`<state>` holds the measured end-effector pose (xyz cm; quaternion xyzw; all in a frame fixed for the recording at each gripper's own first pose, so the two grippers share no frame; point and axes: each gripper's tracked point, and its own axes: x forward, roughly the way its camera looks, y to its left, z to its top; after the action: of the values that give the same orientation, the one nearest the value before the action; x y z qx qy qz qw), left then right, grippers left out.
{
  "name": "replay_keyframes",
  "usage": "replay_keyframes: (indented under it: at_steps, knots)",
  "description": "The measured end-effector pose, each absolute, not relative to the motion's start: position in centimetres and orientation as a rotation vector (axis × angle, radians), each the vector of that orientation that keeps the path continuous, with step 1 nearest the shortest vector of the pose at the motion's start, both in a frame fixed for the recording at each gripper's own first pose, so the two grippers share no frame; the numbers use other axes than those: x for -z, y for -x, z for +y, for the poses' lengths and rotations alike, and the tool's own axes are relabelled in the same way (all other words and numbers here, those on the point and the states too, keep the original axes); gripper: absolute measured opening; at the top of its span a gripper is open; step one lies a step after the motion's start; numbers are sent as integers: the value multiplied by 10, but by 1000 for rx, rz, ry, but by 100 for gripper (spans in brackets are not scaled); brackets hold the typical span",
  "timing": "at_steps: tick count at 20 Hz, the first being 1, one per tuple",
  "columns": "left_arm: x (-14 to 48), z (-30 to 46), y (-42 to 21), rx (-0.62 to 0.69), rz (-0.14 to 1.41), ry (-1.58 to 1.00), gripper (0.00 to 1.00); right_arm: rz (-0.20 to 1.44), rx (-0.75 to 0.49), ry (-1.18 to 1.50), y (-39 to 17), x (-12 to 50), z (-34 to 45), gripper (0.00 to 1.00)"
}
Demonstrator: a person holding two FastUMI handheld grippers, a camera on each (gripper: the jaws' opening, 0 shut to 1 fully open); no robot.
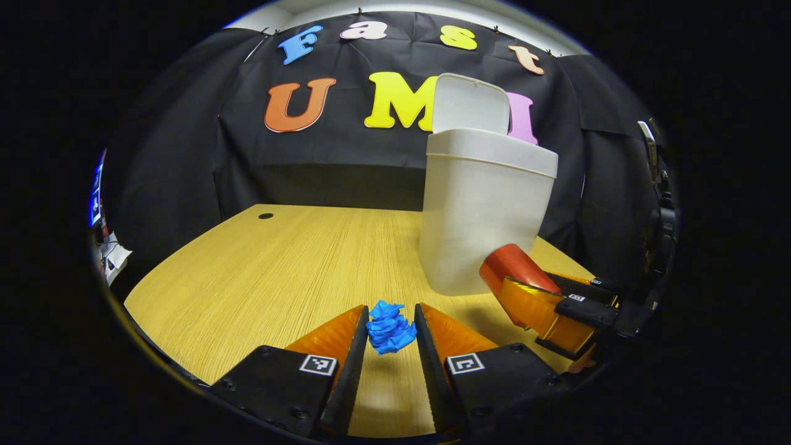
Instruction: Press the lid of the desktop garbage bin to open it, pick up the crumpled paper on the desktop and throw it into the bin, then pick up the pop can on the desktop and drop it into the bin, and finally close the garbage bin lid.
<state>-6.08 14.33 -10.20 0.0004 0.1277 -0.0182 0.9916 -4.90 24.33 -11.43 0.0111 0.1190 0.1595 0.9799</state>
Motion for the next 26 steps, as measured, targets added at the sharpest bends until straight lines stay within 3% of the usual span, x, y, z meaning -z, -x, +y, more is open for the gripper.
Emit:
replay_keyframes:
  at_steps: [1, 6, 16, 17, 18, 26]
  knots:
    - [88, 140, 59, 33, 226, -10, 51, 205, -326, -30, 52, 99, 237, 75]
    - [10, 119, 42, 34, 65, -35, 50, 60, -315, -94, 72, 48, 201, 75]
    - [-111, 52, -16, 74, -149, -33, 50, 6, -288, -167, 85, 52, 141, 75]
    - [-122, 42, -25, 84, -174, -37, 45, 0, -291, -183, 85, 48, 136, 74]
    - [-129, 33, -35, 90, -184, -39, 49, -5, -296, -194, 86, 48, 132, 73]
    - [-143, -31, -102, 223, -241, -39, 49, 10, -277, -218, 72, 53, 119, 75]
